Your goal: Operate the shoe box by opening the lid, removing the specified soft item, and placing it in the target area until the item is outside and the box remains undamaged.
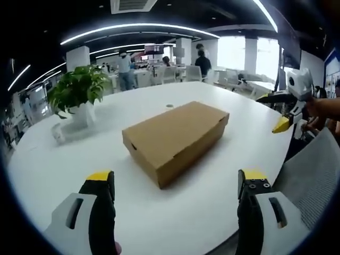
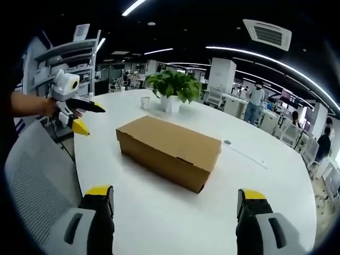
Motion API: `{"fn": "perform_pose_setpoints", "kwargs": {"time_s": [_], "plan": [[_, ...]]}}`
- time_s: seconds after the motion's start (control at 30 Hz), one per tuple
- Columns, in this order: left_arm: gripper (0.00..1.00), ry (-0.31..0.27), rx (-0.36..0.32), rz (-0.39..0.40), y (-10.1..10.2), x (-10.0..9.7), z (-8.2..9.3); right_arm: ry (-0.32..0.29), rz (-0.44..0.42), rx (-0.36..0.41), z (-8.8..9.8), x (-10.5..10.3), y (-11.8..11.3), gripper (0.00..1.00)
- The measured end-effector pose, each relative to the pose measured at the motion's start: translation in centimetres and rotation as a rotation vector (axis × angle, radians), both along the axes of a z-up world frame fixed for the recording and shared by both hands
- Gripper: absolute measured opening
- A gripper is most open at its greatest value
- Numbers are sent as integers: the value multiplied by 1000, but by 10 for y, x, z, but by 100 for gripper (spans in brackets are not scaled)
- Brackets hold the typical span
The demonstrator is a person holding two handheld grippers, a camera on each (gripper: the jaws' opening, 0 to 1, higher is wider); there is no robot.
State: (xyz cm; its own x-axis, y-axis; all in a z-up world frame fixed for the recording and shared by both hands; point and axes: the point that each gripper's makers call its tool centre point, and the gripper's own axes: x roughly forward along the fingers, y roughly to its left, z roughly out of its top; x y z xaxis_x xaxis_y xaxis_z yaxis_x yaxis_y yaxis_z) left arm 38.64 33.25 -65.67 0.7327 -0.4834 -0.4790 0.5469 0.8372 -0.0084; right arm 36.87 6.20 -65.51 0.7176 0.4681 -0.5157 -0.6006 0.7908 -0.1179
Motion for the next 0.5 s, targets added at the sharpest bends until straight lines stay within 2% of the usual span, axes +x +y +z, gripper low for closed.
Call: {"fn": "perform_pose_setpoints", "kwargs": {"time_s": [0.5], "plan": [[94,17,2,3,-4,9,-7,-5,43,12,-3,12,6,95]]}}
